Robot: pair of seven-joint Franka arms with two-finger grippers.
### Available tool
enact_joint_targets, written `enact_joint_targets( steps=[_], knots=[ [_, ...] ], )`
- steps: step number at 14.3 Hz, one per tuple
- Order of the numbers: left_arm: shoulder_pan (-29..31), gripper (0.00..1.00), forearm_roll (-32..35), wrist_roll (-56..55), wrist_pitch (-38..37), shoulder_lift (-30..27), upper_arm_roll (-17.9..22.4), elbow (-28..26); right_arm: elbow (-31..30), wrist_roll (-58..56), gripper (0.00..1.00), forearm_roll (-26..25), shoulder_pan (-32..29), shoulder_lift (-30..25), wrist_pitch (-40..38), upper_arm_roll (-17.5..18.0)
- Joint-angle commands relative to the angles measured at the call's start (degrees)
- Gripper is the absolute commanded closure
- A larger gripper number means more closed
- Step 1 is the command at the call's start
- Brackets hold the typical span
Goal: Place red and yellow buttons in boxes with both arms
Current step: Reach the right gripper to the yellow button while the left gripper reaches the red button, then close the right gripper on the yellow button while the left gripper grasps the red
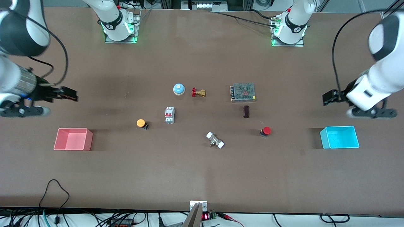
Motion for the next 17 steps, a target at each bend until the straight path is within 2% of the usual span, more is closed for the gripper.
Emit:
enact_joint_targets(
  steps=[1,4,6,8,13,17],
  knots=[
    [-0.6,0.00,1.0,-2.3,-0.9,6.2,-1.8,4.6,0.3,4.3,0.00,1.6,4.8,4.0,4.5,-0.1],
    [-3.1,0.00,0.6,-8.6,-0.2,11.8,-1.9,6.0,0.3,13.6,0.00,1.9,8.9,8.6,7.1,-0.1],
    [-4.5,0.00,0.6,-11.8,6.5,13.5,-1.9,5.3,0.4,19.3,0.00,2.4,10.7,11.3,9.0,-0.1],
    [-5.7,0.00,0.6,-15.1,9.2,16.3,-1.9,4.9,0.4,25.0,0.00,2.0,12.7,14.4,10.9,-0.1],
    [-9.4,0.00,-0.3,-23.6,17.3,23.3,-1.9,4.3,0.9,29.1,0.00,1.8,13.4,19.7,16.7,-0.1],
    [-11.5,0.00,-0.3,-28.3,20.1,25.3,-1.9,3.8,0.9,29.6,0.00,2.5,14.1,22.5,21.0,0.0]
  ],
)
